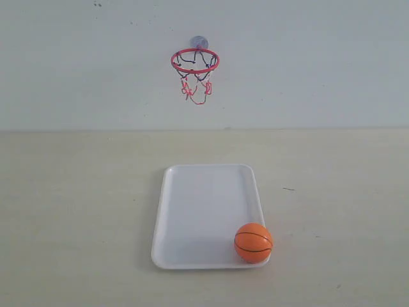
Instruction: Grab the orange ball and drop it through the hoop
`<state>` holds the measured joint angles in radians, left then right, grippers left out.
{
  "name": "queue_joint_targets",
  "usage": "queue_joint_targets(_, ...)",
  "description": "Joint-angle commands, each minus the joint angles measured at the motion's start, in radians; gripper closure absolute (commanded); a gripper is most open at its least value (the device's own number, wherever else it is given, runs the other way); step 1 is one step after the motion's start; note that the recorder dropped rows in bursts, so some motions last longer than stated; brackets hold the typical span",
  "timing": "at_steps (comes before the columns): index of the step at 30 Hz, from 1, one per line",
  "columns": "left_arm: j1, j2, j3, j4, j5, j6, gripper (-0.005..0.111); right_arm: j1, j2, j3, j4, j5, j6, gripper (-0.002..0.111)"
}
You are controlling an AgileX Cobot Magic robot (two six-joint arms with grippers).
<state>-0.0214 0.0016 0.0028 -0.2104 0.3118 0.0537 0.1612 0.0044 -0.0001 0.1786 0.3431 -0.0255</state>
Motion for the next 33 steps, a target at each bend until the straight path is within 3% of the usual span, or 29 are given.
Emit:
queue_joint_targets(1, 0.001, -0.002, -0.003, -0.002, -0.013, -0.008, 0.103, -0.002, -0.004, 0.000, -0.006, -0.010, -0.002, 0.108)
queue_joint_targets(28, 0.001, -0.002, -0.003, -0.002, -0.013, -0.008, 0.103, -0.002, -0.004, 0.000, -0.006, -0.012, -0.002, 0.108)
queue_joint_targets(30, 0.001, -0.002, -0.003, -0.002, -0.013, -0.008, 0.103, -0.002, -0.004, 0.000, -0.006, -0.060, -0.002, 0.108)
queue_joint_targets(33, 0.001, -0.002, -0.003, -0.002, -0.013, -0.008, 0.103, -0.002, -0.004, 0.000, -0.006, -0.276, -0.002, 0.108)
